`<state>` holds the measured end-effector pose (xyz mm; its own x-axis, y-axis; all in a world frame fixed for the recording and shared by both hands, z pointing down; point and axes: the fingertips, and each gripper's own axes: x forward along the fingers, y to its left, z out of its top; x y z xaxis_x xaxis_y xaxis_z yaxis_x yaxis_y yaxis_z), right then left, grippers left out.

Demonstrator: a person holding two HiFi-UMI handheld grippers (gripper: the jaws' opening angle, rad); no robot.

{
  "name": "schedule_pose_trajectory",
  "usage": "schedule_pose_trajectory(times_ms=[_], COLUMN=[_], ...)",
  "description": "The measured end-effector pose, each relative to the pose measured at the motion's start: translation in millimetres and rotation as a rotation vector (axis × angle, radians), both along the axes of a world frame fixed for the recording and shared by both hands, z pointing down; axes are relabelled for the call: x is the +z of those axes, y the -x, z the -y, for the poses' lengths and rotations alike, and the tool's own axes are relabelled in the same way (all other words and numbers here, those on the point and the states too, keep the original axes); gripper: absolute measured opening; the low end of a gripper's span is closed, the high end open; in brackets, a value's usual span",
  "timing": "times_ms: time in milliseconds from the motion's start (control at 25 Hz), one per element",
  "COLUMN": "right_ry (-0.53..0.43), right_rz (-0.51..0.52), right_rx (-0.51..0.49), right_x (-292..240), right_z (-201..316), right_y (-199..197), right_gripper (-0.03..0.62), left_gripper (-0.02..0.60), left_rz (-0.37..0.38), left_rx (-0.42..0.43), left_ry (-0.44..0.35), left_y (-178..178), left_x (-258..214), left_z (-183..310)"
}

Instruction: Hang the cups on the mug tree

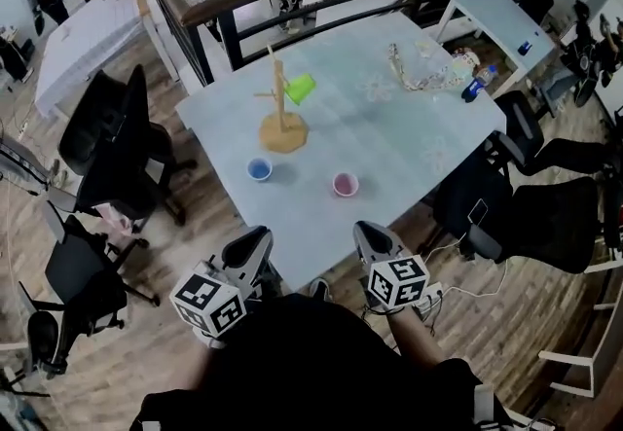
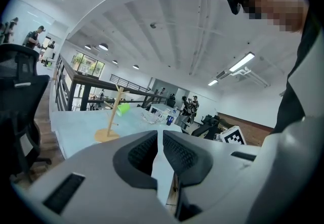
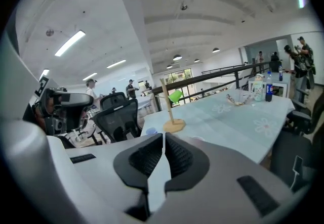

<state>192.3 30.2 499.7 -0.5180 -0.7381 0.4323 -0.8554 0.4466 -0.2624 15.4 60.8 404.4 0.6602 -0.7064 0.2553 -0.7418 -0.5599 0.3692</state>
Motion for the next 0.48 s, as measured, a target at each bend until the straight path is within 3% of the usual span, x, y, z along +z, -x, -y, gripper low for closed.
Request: schedule_pose_trajectory(times_ms=[160, 480], right_ry=[0.036, 0.088], right_rz=[-0.029, -0.103], right_rx=[0.115, 0.177], right_x=[30.2, 70.3], right_z=[10.4, 31.0], right_y=[-33.7, -46.8], right_gripper=[0.032, 0.035], left_gripper=[0.025, 0.025], left_rz=[0.023, 0.086], left_rx=[-0.002, 0.01], left_ry=[0.026, 0.055], left_y=[1.5, 10.5], left_x=[6.5, 10.7], left_z=[3.1, 19.8])
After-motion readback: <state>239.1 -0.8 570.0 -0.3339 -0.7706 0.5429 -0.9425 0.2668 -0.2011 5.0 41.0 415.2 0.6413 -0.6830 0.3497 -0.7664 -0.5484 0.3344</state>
